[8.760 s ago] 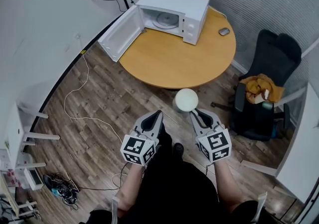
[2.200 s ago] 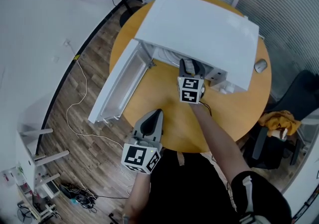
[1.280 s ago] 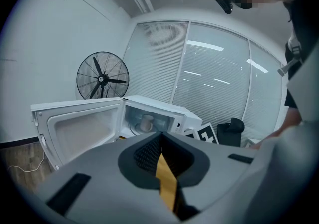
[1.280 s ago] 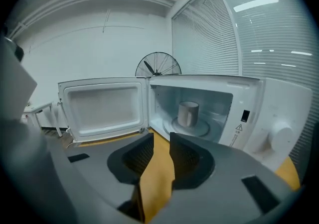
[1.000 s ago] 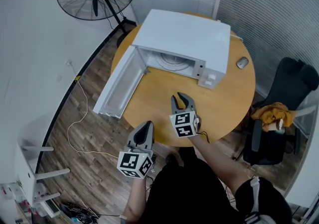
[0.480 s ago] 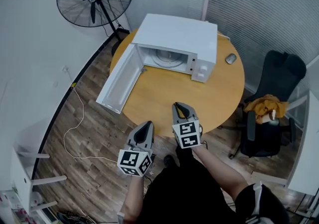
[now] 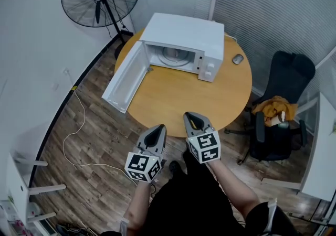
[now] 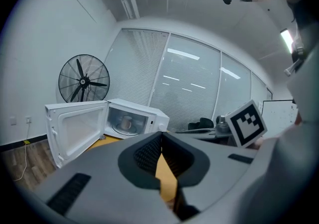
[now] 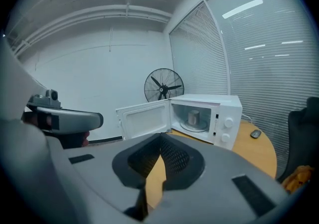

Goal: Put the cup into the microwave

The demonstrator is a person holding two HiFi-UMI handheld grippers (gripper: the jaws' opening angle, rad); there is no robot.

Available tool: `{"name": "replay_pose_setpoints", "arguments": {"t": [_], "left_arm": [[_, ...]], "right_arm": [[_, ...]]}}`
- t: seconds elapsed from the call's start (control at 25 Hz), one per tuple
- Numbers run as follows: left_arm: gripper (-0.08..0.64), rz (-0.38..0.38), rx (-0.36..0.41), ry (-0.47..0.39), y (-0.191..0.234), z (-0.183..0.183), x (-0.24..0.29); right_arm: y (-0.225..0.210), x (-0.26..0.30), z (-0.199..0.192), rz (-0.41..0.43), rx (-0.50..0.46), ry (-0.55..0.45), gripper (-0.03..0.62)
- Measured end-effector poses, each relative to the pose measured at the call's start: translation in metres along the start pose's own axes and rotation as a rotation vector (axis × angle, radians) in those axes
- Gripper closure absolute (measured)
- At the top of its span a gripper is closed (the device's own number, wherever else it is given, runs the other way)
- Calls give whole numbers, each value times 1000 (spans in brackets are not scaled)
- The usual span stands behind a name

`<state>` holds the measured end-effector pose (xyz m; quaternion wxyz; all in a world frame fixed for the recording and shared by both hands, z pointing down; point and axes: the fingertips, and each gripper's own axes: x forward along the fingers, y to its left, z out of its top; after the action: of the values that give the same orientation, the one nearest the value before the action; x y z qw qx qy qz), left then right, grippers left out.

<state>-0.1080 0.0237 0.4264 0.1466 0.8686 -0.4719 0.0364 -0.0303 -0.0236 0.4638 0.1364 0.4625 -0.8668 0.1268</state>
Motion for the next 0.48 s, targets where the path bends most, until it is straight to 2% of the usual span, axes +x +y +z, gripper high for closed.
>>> {"name": "replay_pose_setpoints", "arguments": {"t": [0.48], "left_arm": [[565, -1, 11, 3, 2, -3, -12]], "right_arm": [[21, -41, 11, 90, 6, -84, 583]]}}
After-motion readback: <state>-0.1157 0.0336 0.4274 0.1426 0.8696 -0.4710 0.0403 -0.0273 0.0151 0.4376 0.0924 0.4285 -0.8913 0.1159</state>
